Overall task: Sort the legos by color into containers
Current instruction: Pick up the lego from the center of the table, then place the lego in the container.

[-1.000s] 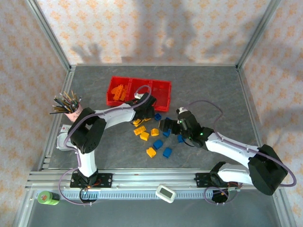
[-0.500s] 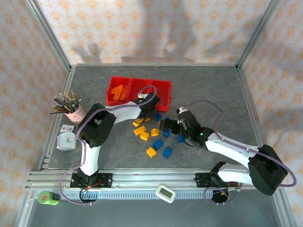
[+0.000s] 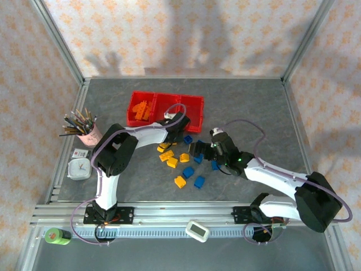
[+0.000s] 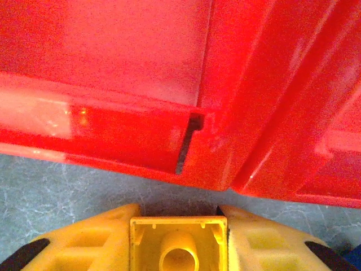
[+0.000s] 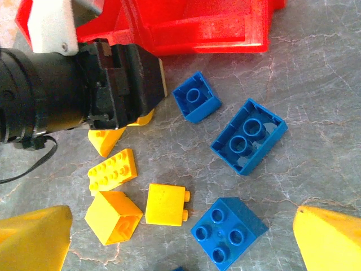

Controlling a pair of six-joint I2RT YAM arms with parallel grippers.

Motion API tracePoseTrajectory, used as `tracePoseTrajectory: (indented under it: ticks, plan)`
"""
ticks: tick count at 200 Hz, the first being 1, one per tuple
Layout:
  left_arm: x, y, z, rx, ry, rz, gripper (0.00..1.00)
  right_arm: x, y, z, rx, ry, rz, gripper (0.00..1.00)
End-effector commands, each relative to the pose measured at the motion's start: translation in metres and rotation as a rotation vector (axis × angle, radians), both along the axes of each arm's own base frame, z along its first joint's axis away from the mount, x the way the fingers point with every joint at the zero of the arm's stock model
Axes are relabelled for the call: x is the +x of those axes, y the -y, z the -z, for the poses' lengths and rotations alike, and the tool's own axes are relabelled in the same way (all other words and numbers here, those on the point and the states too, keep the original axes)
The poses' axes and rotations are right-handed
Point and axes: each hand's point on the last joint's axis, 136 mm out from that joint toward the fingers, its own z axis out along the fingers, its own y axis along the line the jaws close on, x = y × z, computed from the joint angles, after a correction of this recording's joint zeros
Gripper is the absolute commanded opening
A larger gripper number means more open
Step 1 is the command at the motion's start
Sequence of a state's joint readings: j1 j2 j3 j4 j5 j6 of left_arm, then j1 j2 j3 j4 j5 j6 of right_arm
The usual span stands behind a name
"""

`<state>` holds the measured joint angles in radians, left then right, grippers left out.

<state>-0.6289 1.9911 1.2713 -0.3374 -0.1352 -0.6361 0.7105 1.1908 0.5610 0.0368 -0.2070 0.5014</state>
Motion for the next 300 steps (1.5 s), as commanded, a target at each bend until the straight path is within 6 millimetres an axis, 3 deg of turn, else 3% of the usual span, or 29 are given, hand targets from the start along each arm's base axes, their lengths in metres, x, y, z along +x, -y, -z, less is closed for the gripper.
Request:
tracePoseTrajectory:
  ticks: [1, 33, 37, 67, 98, 131, 166, 213, 217, 243, 273, 300]
  plan:
    - [-0.012, -0.002, -0.008, -0.008, -0.008, 0.012, 0.34, 0.005, -0.002, -0.006, 0.013, 0.014, 0.006, 1.00]
    - [-0.018, -0.002, -0.009, -0.021, -0.013, 0.021, 0.30, 0.006, -0.002, -0.007, 0.016, 0.017, 0.006, 1.00]
    - [-0.018, 0.000, -0.021, -0.040, 0.007, 0.024, 0.29, 0.005, -0.002, -0.007, 0.015, 0.017, 0.005, 1.00]
    - [-0.025, -0.001, -0.036, -0.059, 0.015, 0.054, 0.29, 0.005, -0.004, -0.012, 0.012, 0.026, -0.012, 1.00]
    - [-0.028, -0.006, -0.064, -0.077, 0.070, 0.064, 0.29, 0.008, -0.008, -0.022, 0.024, 0.050, -0.029, 1.00]
    - [-0.007, -0.018, -0.102, -0.043, 0.179, 0.026, 0.29, 0.014, -0.015, -0.039, 0.060, 0.083, -0.029, 1.00]
    - [0.034, -0.032, -0.123, -0.043, 0.240, -0.034, 0.29, 0.023, -0.023, -0.056, 0.098, 0.120, -0.028, 1.00]
    - [0.089, -0.049, -0.129, -0.038, 0.260, -0.071, 0.29, 0.039, -0.032, -0.067, 0.098, 0.148, -0.018, 1.00]
    - [0.093, -0.049, -0.119, -0.021, 0.243, -0.068, 0.29, 0.040, -0.032, -0.067, 0.099, 0.149, -0.017, 1.00]
    - [0.115, -0.053, -0.109, -0.002, 0.228, -0.070, 0.30, 0.044, -0.038, -0.069, 0.105, 0.153, -0.023, 1.00]
    - [0.126, -0.051, -0.098, 0.027, 0.205, -0.038, 0.44, 0.047, -0.043, -0.065, 0.094, 0.134, -0.038, 1.00]
    - [0.126, -0.052, -0.102, 0.047, 0.203, -0.030, 0.55, 0.048, -0.046, -0.070, 0.099, 0.141, -0.045, 1.00]
